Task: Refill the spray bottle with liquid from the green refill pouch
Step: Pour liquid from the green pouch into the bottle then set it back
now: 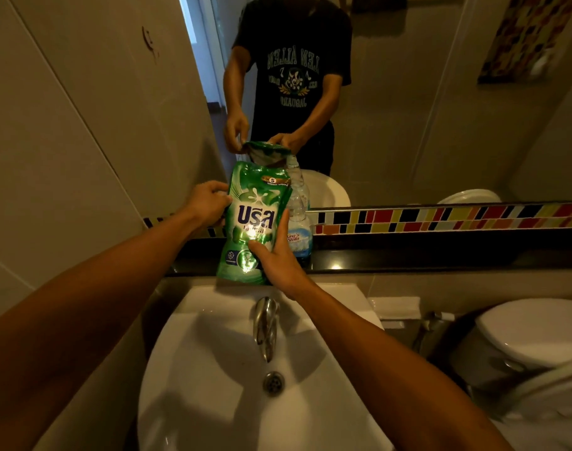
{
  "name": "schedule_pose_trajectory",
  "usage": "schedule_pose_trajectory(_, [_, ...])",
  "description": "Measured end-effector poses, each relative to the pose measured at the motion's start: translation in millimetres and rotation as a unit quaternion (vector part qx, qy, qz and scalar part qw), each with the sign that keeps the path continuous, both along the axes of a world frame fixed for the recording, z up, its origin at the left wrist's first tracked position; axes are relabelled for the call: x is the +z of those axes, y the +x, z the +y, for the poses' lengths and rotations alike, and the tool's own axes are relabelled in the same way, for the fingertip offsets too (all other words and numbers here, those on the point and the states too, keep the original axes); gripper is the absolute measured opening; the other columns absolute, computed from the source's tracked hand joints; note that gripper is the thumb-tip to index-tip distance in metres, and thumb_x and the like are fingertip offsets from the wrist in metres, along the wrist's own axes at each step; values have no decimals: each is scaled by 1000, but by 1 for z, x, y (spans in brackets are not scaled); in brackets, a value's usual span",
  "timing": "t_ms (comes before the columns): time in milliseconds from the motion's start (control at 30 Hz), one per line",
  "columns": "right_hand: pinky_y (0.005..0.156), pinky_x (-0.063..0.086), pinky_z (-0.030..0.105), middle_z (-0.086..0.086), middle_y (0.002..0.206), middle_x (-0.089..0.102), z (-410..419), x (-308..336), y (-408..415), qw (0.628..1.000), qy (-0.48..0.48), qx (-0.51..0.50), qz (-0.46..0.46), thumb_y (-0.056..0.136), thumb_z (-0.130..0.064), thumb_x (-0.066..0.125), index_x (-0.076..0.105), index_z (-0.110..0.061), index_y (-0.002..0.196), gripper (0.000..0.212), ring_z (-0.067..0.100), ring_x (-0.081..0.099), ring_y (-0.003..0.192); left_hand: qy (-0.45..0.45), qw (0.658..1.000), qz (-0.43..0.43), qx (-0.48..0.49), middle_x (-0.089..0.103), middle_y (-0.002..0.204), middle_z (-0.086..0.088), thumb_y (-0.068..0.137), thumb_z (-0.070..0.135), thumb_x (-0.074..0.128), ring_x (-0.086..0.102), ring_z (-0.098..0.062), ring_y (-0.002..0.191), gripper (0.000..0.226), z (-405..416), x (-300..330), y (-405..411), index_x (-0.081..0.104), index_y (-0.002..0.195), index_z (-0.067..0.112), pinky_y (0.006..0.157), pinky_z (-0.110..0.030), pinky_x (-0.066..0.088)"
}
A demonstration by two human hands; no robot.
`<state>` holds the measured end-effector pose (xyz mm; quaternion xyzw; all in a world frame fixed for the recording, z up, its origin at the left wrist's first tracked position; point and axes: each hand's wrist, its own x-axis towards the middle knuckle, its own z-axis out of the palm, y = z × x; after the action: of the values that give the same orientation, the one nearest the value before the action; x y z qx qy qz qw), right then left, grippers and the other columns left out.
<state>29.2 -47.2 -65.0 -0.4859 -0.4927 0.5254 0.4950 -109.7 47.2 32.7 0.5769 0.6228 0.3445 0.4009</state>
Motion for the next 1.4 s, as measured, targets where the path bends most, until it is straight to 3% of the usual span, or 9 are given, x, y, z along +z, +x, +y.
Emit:
schedule_pose_trajectory(100, [109, 48, 50, -9, 146, 45, -1, -10, 10, 998, 19, -1, -66, 102, -19, 61, -24, -45, 157, 104, 13, 55, 127, -30, 998, -50, 10, 61, 78, -7, 97, 2, 50, 53, -14, 58, 18, -2, -21, 1, 62, 104, 13, 56, -29, 52])
schedule_pose_trajectory(333, [111, 45, 56, 2, 164, 37, 1, -23, 28, 973, 71, -29, -219, 101, -21, 62, -20, -53, 156, 104, 17, 47, 140, -94, 978, -188, 12, 67, 98, -11, 101, 4, 44, 66, -19, 84, 20, 3, -63, 11, 61, 98, 16, 89, -46, 58])
schedule_pose_trajectory(433, [110, 45, 62, 4, 163, 32, 6, -27, 37, 958, 94, -29, -270, 102, -26, 62, -20, -51, 157, 102, 23, 45, 142, -104, 964, -246, 12, 67, 91, -8, 100, 1, 42, 66, -18, 77, 22, 5, -72, 17, 58, 110, 12, 86, -46, 58])
schedule_pose_trajectory(667, [105, 48, 39, 2, 170, 17, 10, -32, 55, 937, 169, -50, -302, 105, -43, 55, -19, -40, 161, 93, 13, 43, 139, -77, 915, -395, -20, 69, 100, -7, 103, 11, 46, 69, -20, 92, 13, 3, -69, 19, 59, 103, 14, 75, -39, 61])
schedule_pose_trajectory(800, [103, 50, 36, 6, 165, 35, 9, -24, 49, 952, 172, -69, -243, 106, -44, 49, -13, -41, 162, 83, 21, 52, 140, -48, 919, -388, -49, 68, 98, -7, 103, 13, 48, 65, -22, 96, 13, 2, -62, 10, 61, 99, 16, 89, -47, 58])
schedule_pose_trajectory(867, [93, 59, 30, 6, 147, 57, 11, -15, 39, 967, 160, -94, -172, 110, -36, 45, 17, -32, 162, 60, 14, 65, 124, -38, 927, -371, -45, 66, 92, -5, 103, 13, 48, 63, -20, 92, 15, 2, -59, 2, 61, 96, 17, 92, -48, 55])
schedule_pose_trajectory(1000, [84, 63, 40, 2, 105, 72, 25, -1, 17, 972, 135, -156, -116, 110, -17, 45, 62, -10, 117, 20, 10, 71, 96, -12, 939, -343, -24, 63, 81, 1, 101, 12, 51, 58, -13, 81, 16, -3, -51, -22, 62, 93, 19, 94, -46, 54])
schedule_pose_trajectory(1200, [77, 63, 43, 7, 86, 75, 54, 10, -33, 966, 67, -199, -149, 102, -11, 57, 70, -12, 87, 21, 22, 72, 81, 27, 950, -307, 44, 66, 74, 5, 101, 9, 52, 60, -12, 74, 19, -13, -50, -73, 63, 88, 20, 91, -46, 53])
schedule_pose_trajectory(1400, [80, 63, 40, 2, 93, 74, 84, 16, -90, 972, 49, -152, -170, 104, -13, 55, 72, -11, 102, 18, 20, 72, 87, 52, 943, -300, 131, 66, 83, 3, 101, 8, 52, 61, -9, 79, 20, -17, -53, -122, 62, 88, 21, 91, -37, 53])
